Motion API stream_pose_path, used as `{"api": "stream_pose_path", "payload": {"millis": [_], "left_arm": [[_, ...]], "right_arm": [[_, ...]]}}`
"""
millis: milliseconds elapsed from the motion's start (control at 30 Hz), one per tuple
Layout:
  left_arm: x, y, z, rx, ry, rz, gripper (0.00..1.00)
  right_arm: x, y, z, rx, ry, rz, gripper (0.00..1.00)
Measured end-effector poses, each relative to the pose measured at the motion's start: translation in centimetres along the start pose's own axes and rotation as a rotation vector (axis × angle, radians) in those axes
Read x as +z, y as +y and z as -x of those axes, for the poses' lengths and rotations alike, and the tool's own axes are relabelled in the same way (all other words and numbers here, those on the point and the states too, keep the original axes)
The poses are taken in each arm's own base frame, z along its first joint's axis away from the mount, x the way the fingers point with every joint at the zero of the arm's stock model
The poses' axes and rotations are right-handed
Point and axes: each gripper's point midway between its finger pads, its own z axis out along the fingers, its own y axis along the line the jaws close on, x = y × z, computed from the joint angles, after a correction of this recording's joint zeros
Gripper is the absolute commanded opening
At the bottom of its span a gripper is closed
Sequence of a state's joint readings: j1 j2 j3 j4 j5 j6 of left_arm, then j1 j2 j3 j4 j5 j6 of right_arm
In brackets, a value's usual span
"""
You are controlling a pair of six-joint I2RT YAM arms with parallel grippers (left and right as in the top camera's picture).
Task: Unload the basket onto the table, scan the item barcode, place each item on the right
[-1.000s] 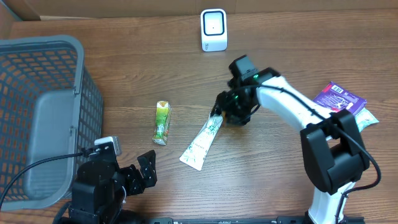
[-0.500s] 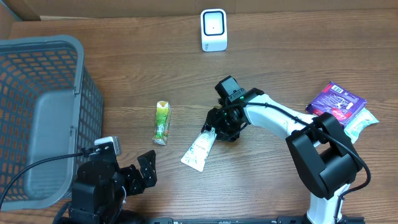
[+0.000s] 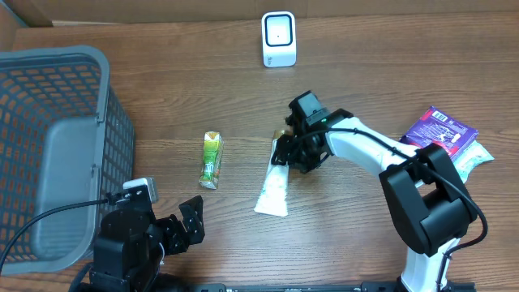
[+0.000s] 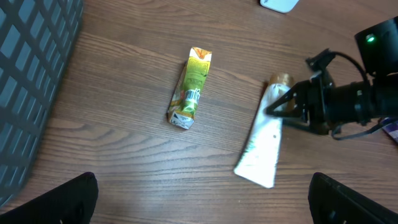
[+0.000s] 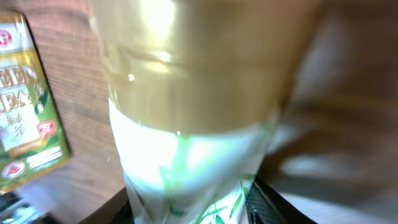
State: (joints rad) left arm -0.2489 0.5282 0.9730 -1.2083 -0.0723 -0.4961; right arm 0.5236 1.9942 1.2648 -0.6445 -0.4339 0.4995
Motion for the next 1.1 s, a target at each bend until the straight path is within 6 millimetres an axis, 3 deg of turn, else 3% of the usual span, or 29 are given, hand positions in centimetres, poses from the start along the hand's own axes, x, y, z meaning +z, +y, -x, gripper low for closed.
{"api": "stream_pose_path", "payload": {"millis": [200,333,400,533,667,833,1100], "left_arm": [[0.0,0.0,0.0,0.0,0.0,0.0,1.0],[0.0,0.0,0.0,0.0,0.0,0.0,0.99],[0.0,0.0,0.0,0.0,0.0,0.0,1.0],[0.0,0.0,0.0,0.0,0.0,0.0,1.0],[0.0,0.0,0.0,0.0,0.0,0.001,1.0],[0.0,0.0,0.0,0.0,0.0,0.0,0.99],[0.0,0.0,0.0,0.0,0.0,0.0,1.0]], "right_arm": [[-1.5,-1.6,2.8,-0.084,-0.089,-0.08,0.5],[-2.5,-2.2,3.1,-0.123,-0.083,-0.14,0.66],[-3.3,-2.2,3.0,-0.139,-0.066,-0.164,0.68],[-5.8,-0.8,3.3,-0.146,-0.042,-0.179,0.67],[-7.6,0.1,4.3,-0.129,-0.065,-0.171,0.53],[-7.4,-1.5,4.7,-0.066,-0.075,-0.174,0.45],[-4.1,-2.1,3.6,-0.068,-0.069,-0.134,0.39]]}}
